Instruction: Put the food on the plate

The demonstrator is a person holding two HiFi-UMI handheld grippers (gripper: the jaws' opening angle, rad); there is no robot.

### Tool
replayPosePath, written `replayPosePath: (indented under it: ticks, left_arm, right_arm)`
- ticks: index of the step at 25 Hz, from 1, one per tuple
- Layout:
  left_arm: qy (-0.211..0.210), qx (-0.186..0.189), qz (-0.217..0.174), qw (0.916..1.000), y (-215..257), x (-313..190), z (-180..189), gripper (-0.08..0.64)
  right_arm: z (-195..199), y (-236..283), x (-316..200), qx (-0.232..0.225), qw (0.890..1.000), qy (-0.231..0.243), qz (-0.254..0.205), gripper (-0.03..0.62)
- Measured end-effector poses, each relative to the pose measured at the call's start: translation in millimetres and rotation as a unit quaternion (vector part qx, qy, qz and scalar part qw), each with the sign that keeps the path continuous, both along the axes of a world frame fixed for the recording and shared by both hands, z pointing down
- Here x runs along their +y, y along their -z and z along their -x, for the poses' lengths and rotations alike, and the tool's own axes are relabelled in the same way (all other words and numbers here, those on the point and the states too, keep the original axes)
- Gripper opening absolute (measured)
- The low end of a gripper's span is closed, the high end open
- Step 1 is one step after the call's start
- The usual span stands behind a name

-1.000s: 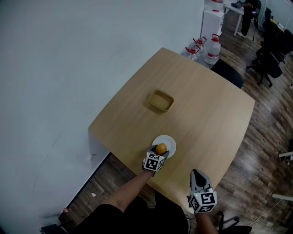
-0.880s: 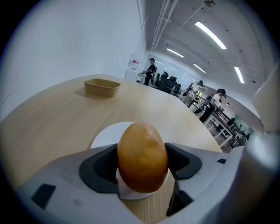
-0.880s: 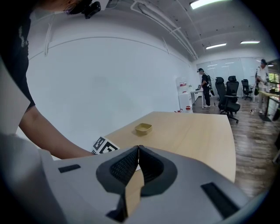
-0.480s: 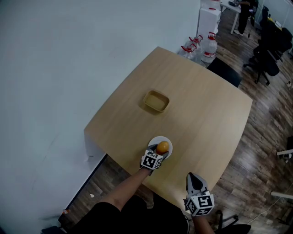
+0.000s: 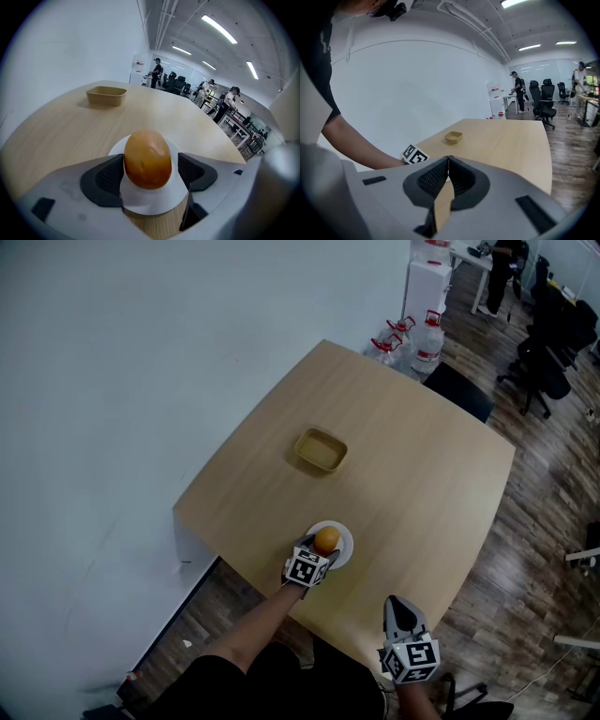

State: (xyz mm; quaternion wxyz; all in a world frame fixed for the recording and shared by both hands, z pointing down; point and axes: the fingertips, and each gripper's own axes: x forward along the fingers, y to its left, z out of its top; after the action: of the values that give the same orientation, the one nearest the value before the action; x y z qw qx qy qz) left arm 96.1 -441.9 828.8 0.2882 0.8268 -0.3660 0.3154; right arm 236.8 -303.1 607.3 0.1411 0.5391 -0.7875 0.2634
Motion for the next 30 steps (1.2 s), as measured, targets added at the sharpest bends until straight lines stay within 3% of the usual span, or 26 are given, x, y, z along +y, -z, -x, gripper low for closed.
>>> replayPosePath:
  ticks: [8,15,20,25,30]
  left_arm:
    - [0.003,-0.003,-0.019,0.9998,17.8,6.7,7.2,0.336]
    - [0.011,0.023,-0.045,0.9987,49.9,15.3,24.1,0.336]
    - [0.018,0.058,-0.083,0.9947,97.2,43.8,38.1,0.336]
    - [0.017,0.101,-0.091,0.9905,148.4,101.1,51.1,0.336]
    - [0.024,0.173,-0.120,0.9773,212.8,165.1,69.6,0.333]
  right_arm:
    - [2.7,12.5,9.6,0.002,1.000,-0.002,-0.015,0.060]
    - [17.5,20.8,18.5,0.011,0.999,0.000,-0.031,0.060]
    - [33.6,33.9,35.6,0.015,0.999,-0.009,-0.047,0.060]
    - [53.3,50.8,60.8,0.018,0.997,-0.029,-0.064,0.060]
    - [74.2,79.3,99.2,0.017,0.993,-0.057,-0.101,0.060]
